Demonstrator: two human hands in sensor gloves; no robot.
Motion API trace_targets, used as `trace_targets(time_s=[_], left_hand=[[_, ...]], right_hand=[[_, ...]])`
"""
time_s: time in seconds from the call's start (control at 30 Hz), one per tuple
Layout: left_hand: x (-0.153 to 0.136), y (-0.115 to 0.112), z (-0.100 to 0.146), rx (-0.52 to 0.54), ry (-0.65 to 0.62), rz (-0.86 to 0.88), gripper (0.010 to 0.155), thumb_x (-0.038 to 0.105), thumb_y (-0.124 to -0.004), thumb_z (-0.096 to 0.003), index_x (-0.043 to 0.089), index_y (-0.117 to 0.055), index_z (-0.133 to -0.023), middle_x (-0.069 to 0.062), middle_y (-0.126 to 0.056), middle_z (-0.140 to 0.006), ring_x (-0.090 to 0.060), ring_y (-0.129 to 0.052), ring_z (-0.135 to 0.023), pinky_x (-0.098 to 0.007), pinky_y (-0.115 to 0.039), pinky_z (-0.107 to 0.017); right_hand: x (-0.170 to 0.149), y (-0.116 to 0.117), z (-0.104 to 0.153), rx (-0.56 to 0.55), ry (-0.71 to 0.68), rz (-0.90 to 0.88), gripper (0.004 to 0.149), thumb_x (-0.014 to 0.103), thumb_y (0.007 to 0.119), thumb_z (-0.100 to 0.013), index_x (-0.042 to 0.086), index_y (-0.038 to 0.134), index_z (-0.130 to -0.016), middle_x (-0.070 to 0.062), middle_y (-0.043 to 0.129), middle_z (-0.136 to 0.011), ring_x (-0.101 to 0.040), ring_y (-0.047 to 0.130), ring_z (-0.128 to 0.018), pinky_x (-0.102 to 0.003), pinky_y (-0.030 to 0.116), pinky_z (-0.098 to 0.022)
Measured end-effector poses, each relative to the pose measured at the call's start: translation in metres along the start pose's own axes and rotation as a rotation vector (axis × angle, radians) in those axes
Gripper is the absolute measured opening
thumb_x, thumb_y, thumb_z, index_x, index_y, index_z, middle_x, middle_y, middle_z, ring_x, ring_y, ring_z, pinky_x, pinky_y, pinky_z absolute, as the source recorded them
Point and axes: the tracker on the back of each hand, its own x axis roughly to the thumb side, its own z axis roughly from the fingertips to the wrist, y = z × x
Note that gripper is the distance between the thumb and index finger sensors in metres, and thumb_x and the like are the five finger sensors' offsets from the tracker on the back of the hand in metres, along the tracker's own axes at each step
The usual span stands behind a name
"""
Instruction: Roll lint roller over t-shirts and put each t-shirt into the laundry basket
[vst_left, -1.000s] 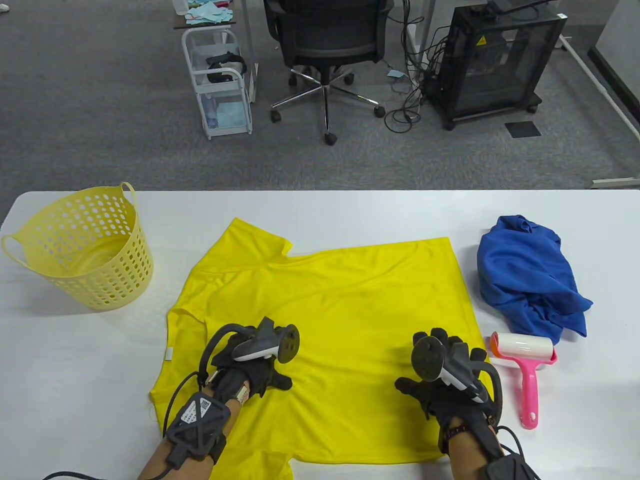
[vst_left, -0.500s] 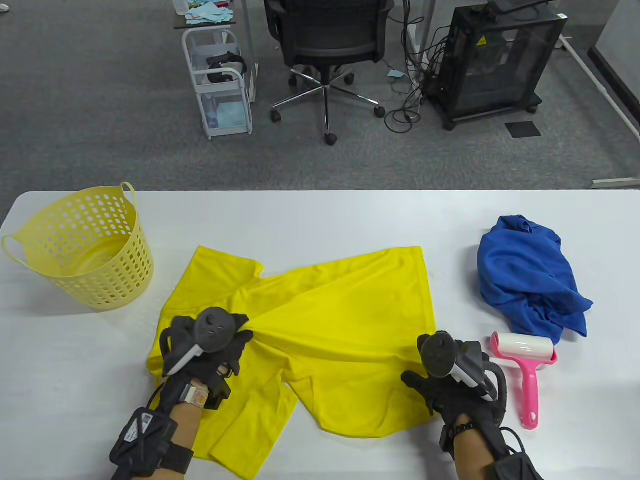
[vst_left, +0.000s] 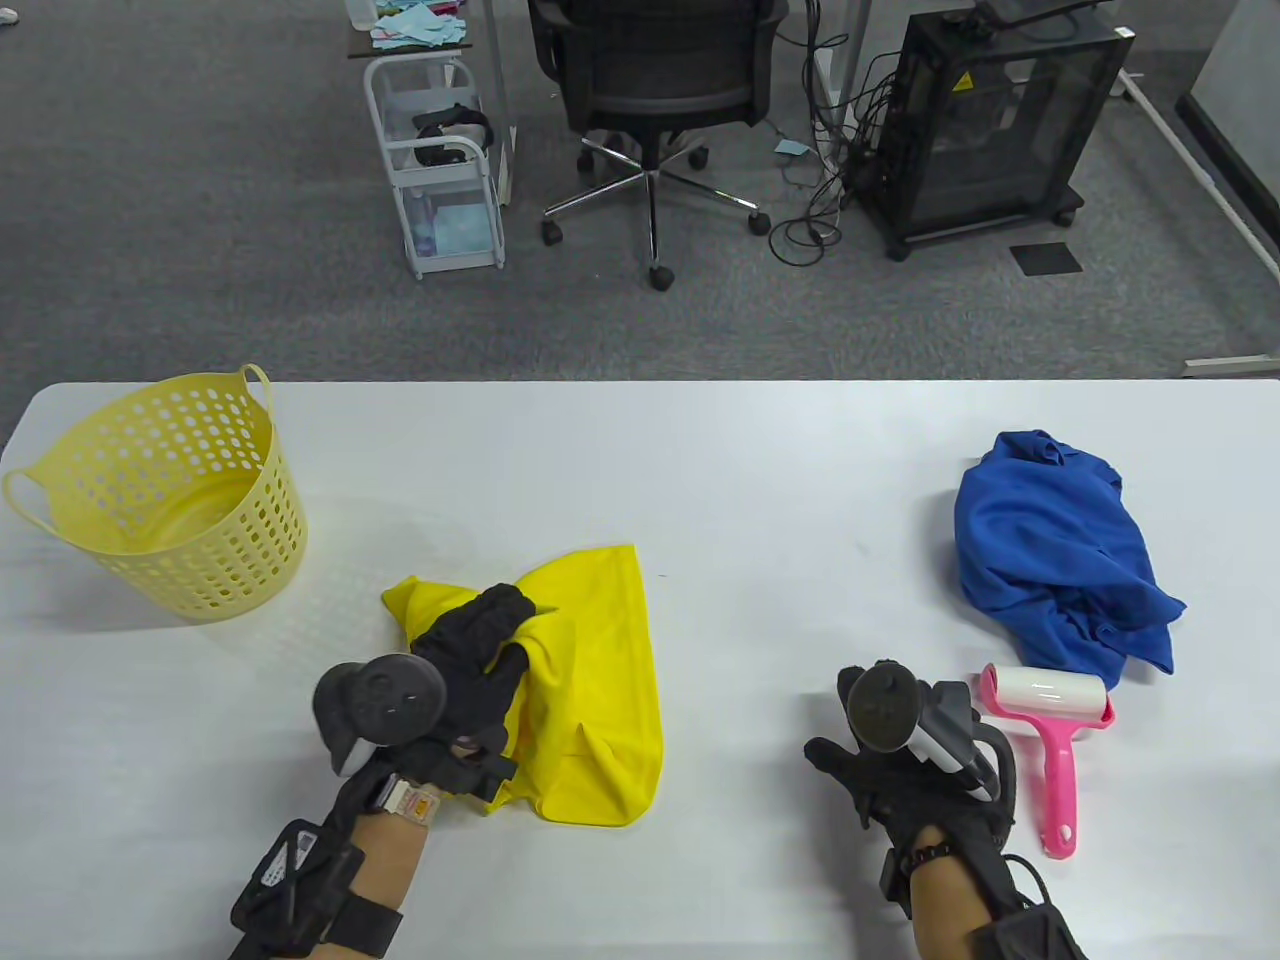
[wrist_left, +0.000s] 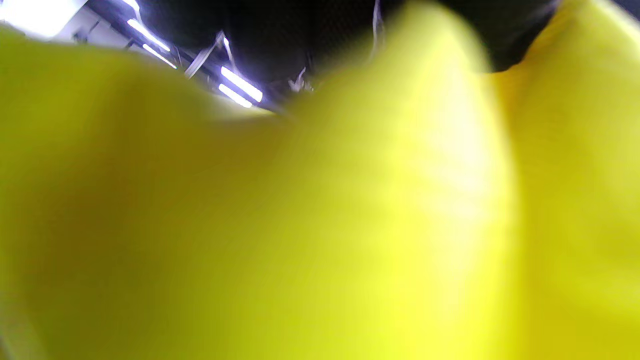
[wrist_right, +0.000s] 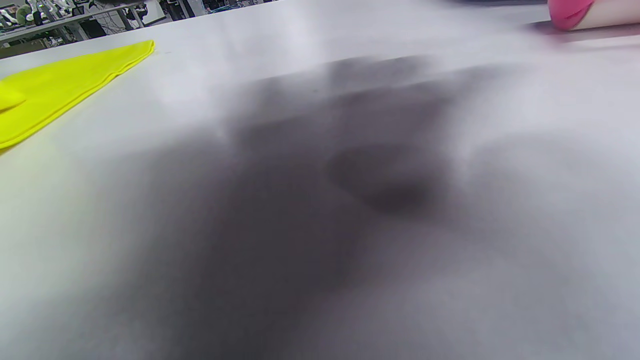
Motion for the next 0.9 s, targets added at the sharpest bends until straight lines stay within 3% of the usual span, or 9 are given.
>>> trace_targets(time_s=[0.07, 0.13, 0.23, 0.3, 0.43, 0.6, 0.73, 0.8, 0.9], left_hand=[[0.004, -0.026, -0.005, -0.251, 0.051, -0.243, 0.079, 0.076, -0.065, -0.0374, 0.035, -0.052, -0.103, -0.014, -0.026, -0.117, -0.067, -0.020, -0.102, -0.084, -0.028, -0.065], [0.005, -0.053, -0.010, -0.542, 0.078, -0.324, 0.108, 0.089, -0.057, -0.0262, 0.031, -0.015, -0.107, -0.018, 0.001, -0.111, -0.069, -0.003, -0.097, -0.086, -0.025, -0.062], [0.007, -0.086, -0.016, -0.912, 0.199, -0.262, 0.119, 0.089, -0.065, -0.0236, 0.036, 0.017, -0.092, -0.018, 0.024, -0.100, -0.071, 0.010, -0.091, -0.087, -0.018, -0.060], [0.006, -0.095, -0.021, -0.949, 0.218, -0.345, 0.120, 0.089, -0.068, -0.0207, 0.037, 0.014, -0.092, -0.019, 0.020, -0.100, -0.072, -0.001, -0.089, -0.086, -0.028, -0.059], [0.015, -0.088, -0.024, -0.884, 0.157, -0.406, 0.111, 0.084, -0.072, -0.0246, 0.035, -0.009, -0.102, -0.018, -0.008, -0.111, -0.072, -0.029, -0.093, -0.079, -0.049, -0.063], [0.029, -0.069, -0.006, -0.661, 0.037, -0.462, 0.071, 0.052, -0.084, -0.0406, 0.036, -0.049, -0.100, -0.010, -0.057, -0.104, -0.051, -0.079, -0.077, -0.049, -0.089, -0.048], [0.018, -0.050, 0.003, -0.524, 0.037, -0.543, 0.063, 0.043, -0.089, -0.0422, 0.035, -0.056, -0.096, -0.008, -0.064, -0.100, -0.047, -0.091, -0.075, -0.049, -0.090, -0.045], [0.011, -0.024, 0.004, -0.293, -0.004, -0.712, 0.063, 0.043, -0.090, -0.0407, 0.037, -0.059, -0.095, -0.007, -0.066, -0.099, -0.046, -0.093, -0.076, -0.049, -0.090, -0.045], [-0.002, 0.026, -0.008, -0.137, 0.044, -0.915, 0.063, 0.043, -0.089, -0.0417, 0.038, -0.057, -0.095, -0.006, -0.063, -0.101, -0.044, -0.091, -0.080, -0.049, -0.088, -0.048]], right_hand=[[0.000, 0.000, 0.000, 0.000, 0.000, -0.003, 0.083, 0.064, 0.061, -0.044, 0.023, 0.025, -0.106, -0.021, 0.020, -0.116, -0.051, 0.034, -0.108, -0.076, 0.027, -0.069], [-0.001, 0.000, -0.001, 0.000, 0.003, -0.004, 0.083, 0.064, 0.061, -0.044, 0.023, 0.025, -0.106, -0.021, 0.020, -0.116, -0.052, 0.034, -0.108, -0.076, 0.027, -0.069], [-0.001, 0.001, -0.001, 0.011, 0.013, -0.002, 0.083, 0.064, 0.061, -0.044, 0.023, 0.024, -0.106, -0.021, 0.020, -0.116, -0.052, 0.034, -0.108, -0.076, 0.027, -0.068], [-0.002, 0.001, -0.002, 0.017, 0.018, 0.000, 0.084, 0.065, 0.061, -0.044, 0.022, 0.024, -0.106, -0.022, 0.019, -0.116, -0.052, 0.034, -0.108, -0.077, 0.027, -0.068], [-0.003, 0.003, -0.003, 0.030, 0.026, -0.003, 0.085, 0.065, 0.061, -0.044, 0.022, 0.023, -0.106, -0.022, 0.019, -0.116, -0.053, 0.034, -0.107, -0.077, 0.029, -0.068], [-0.003, 0.003, -0.003, 0.037, 0.028, -0.003, 0.084, 0.064, 0.061, -0.044, 0.022, 0.024, -0.106, -0.022, 0.020, -0.116, -0.053, 0.035, -0.107, -0.077, 0.029, -0.068], [-0.002, 0.003, -0.003, 0.036, 0.024, 0.000, 0.083, 0.064, 0.061, -0.044, 0.022, 0.025, -0.106, -0.021, 0.020, -0.116, -0.052, 0.035, -0.108, -0.077, 0.029, -0.068], [-0.002, 0.003, -0.004, 0.032, 0.021, -0.002, 0.083, 0.063, 0.061, -0.044, 0.023, 0.025, -0.106, -0.022, 0.021, -0.116, -0.052, 0.036, -0.108, -0.077, 0.029, -0.068], [-0.001, 0.004, -0.005, 0.031, 0.019, -0.002, 0.083, 0.063, 0.061, -0.044, 0.023, 0.025, -0.106, -0.021, 0.021, -0.116, -0.052, 0.036, -0.108, -0.077, 0.029, -0.068]])
